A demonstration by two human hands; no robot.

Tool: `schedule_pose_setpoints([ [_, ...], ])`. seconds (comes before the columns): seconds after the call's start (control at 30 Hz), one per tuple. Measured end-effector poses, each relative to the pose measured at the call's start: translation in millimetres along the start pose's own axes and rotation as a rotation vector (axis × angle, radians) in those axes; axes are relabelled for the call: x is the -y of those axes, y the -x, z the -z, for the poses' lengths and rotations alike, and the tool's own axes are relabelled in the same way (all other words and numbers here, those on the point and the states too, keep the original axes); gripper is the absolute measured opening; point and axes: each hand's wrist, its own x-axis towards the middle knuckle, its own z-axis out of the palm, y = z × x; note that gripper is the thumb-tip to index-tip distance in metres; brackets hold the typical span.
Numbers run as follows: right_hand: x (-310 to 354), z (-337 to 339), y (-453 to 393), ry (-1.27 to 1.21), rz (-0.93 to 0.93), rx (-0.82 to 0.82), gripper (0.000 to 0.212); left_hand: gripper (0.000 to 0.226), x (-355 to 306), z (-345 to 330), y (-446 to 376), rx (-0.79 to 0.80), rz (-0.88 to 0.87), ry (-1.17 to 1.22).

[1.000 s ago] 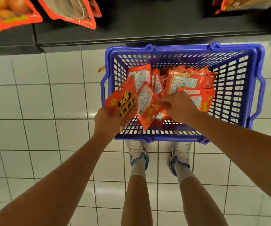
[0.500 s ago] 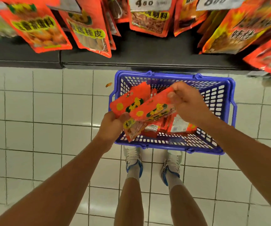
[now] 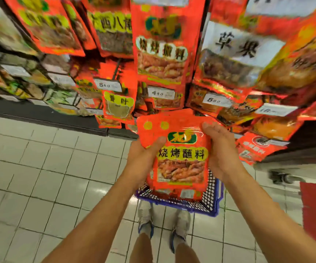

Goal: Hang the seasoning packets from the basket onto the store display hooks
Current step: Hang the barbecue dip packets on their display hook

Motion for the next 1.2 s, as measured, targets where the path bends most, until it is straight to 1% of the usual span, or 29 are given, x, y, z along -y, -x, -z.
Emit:
schedule_pose_setpoints([
  [0.07,41,-17,27,0.046,0.052,0.056,0.006,0.036,-48,-2,28,0.003,-0.090,-0.018],
  [0.1,62,-25,41,0.129,0.116,0.053,0.003,0.035,-71,-2,42,-0.006,-0.132,-0.020],
  [0.17,106,-44,66,0.265,0.261,0.000,0.008,0.026,-116,-3,68,-0.034,-0.199,-0.003],
  [0.2,128,-52,77,0.282,0.331,-0.002,0.008,0.025,-139,-2,80,-0.060,-0.226,0.003],
  [0.23,152,-61,89,0.306,0.406,0.005,0.006,0.030,-161,-1,91,-0.087,-0.252,0.009],
  [0.3,201,-80,111,0.384,0.556,0.024,0.006,0.048,-205,4,109,-0.099,-0.330,0.043],
  [0.33,224,-88,120,0.389,0.607,0.032,0.009,0.048,-226,7,117,-0.102,-0.393,0.062],
  [0.43,288,-112,140,0.346,0.690,0.061,0.033,0.036,-287,18,138,-0.131,-0.565,0.086],
  [0.57,355,-144,161,0.364,0.779,0.067,0.030,0.028,-358,31,161,-0.183,-0.713,0.107],
  [0.63,379,-157,171,0.378,0.826,0.052,0.030,0.022,-388,37,169,-0.192,-0.789,0.120],
  [0.7,398,-168,181,0.358,0.873,0.056,0.024,0.018,-413,45,176,-0.193,-0.859,0.130],
  [0.8,425,-183,189,0.323,0.930,0.023,0.010,0.021,-447,59,180,-0.116,-0.873,0.204],
  [0.9,448,-200,191,0.328,0.967,-0.011,0.009,0.009,-473,71,179,-0.044,-0.888,0.283],
  [0.97,462,-213,190,0.337,1.001,-0.041,0.013,0.004,-487,74,176,-0.019,-0.912,0.311],
  [1.0,469,-219,187,0.340,1.025,-0.064,0.020,0.004,-493,75,172,-0.016,-0.910,0.325],
  [1.1,487,-241,183,0.368,1.073,-0.135,0.047,0.018,-511,77,161,-0.051,-0.919,0.319],
  [1.13,493,-248,180,0.381,1.091,-0.156,0.050,0.020,-517,78,158,-0.065,-0.948,0.290],
  [1.2,501,-262,174,0.416,1.137,-0.220,0.048,0.019,-526,83,152,-0.068,-0.993,0.225],
])
